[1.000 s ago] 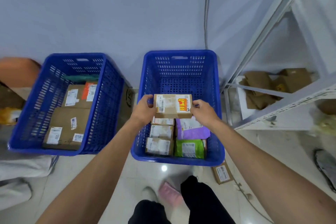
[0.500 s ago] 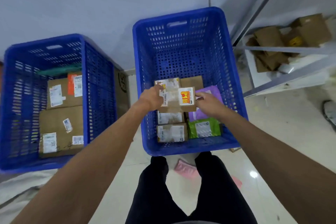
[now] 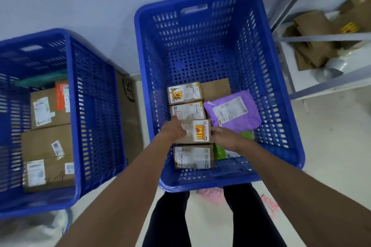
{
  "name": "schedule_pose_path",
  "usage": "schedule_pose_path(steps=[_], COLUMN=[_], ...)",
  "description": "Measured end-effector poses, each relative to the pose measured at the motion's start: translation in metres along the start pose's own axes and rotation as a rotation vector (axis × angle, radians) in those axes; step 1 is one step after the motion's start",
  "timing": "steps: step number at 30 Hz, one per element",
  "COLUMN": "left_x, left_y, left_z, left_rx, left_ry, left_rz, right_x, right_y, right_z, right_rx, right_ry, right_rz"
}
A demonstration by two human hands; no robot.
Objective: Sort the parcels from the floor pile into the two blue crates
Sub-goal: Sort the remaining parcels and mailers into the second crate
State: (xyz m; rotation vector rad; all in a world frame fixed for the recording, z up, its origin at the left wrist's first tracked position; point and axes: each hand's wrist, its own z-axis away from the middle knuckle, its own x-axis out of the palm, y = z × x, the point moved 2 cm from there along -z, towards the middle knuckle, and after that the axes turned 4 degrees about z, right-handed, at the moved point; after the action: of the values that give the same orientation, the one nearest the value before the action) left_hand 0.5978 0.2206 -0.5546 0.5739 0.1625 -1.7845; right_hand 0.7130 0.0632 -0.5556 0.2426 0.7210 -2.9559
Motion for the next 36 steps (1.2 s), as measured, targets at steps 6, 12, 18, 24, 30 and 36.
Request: schedule_pose_path(steps=[6, 12, 18, 24, 30, 36], left_x=[0.016, 0.015, -0.003, -0.014, -0.012, -0.006], left_y=[-0.007, -0.006, 0.003, 0.008, 0.026, 0.036], left_z=[-0.008, -0.008, 0.015, 0.056, 0.107, 0.148], left_rx=[-0.038, 0.038, 0.063, 0.057, 0.026, -0.006], left_ry=[0.044, 0.01, -0.014, 0.129, 0.208, 0.281], left_rz=[-0.194, -0.275, -0.128, 0.135, 0.325, 0.41], right_x=[0.017, 0.018, -0.009, -0.062, -0.09, -0.094], right_y=[-0.002, 0.001, -0.002, 0.004, 0.0, -0.003], right_z=[-0.002, -0.006, 0.014, 0.047, 0.071, 0.1], right_rx=[0.063, 0.105, 0.135, 0.112, 0.042, -0.007], right_ry=[-0.085, -0.039, 0.012, 0.072, 0.097, 0.12], right_rz=[-0.13, -0.066, 0.087, 0.247, 0.439, 0.469])
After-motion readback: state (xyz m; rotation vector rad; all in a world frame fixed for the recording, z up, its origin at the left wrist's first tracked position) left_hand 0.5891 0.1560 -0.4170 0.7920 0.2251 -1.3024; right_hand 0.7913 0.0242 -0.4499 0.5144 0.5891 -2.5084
